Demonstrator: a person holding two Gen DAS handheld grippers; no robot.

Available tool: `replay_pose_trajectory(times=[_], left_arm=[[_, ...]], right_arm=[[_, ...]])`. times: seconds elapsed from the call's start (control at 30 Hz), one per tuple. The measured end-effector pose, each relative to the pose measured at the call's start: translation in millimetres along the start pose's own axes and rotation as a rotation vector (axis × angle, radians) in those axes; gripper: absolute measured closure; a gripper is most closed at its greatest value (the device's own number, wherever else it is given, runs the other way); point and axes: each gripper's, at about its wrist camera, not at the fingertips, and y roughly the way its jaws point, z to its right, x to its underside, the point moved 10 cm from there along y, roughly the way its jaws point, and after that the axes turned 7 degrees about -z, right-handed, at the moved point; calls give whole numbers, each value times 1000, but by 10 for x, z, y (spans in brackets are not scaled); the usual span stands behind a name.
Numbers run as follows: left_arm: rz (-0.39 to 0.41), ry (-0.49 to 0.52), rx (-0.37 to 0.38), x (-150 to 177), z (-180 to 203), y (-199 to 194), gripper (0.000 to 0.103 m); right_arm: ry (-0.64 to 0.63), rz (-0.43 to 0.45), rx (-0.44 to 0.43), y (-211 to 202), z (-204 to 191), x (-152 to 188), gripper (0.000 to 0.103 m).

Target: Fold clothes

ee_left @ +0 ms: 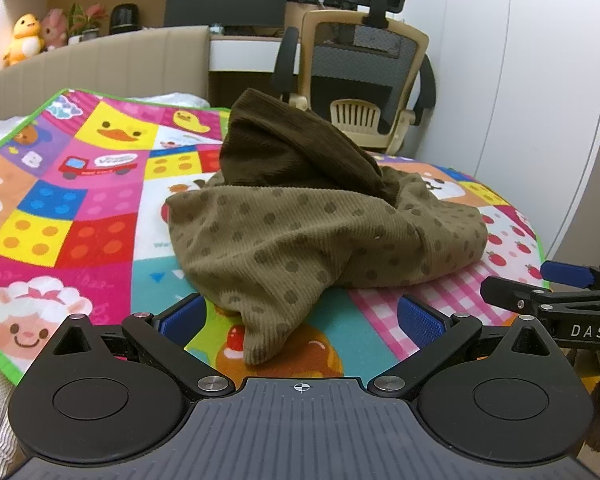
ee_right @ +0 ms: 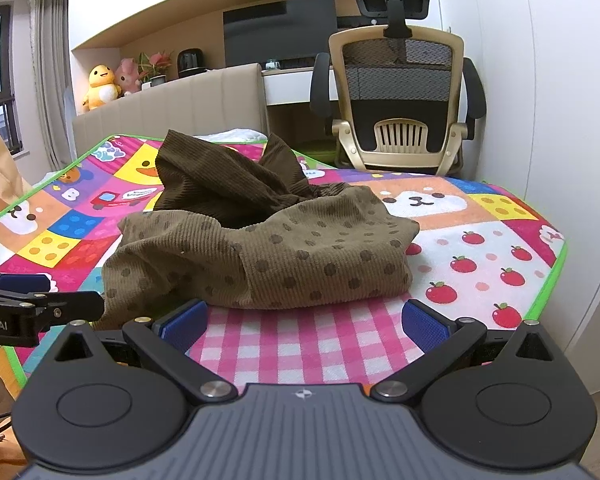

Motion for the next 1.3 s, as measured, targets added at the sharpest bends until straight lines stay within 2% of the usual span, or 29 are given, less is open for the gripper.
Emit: replay_pose_trajectory(times=[0.43, 0.53, 0.63, 0.73, 0.83, 0.93, 1.03, 1.13, 1.3], left_arm=[[-8, 0, -4, 14, -5, 12, 0], [-14, -2, -12, -23, -34, 38, 0], [-25, -15, 8, -198, -121, 145, 0], [-58, -100, 71, -451, -279, 356, 0], [-98, -165, 135, -683, -393, 633, 0], [-150, -184, 173, -766, -407, 942, 0], [-235, -199, 206, -696, -418, 1240, 0], [-304, -199, 241, -581, -456, 1415, 0], [-319, -163, 319, -536, -476, 1425, 0]], right_arm=[[-27, -1, -4, 15, -2, -35, 0], [-102, 21, 17, 53, 21, -224, 0], [-118, 15, 25, 222, 99, -457, 0], [-78, -35, 5, 567, 184, -668, 0], [29, -113, -48, 985, 255, -811, 0], [144, -205, -122, 1339, 286, -765, 0], [225, -288, -167, 1573, 299, -603, 0], [232, -272, -176, 1577, 297, -557, 0], [303, -252, -179, 1568, 325, -546, 0]])
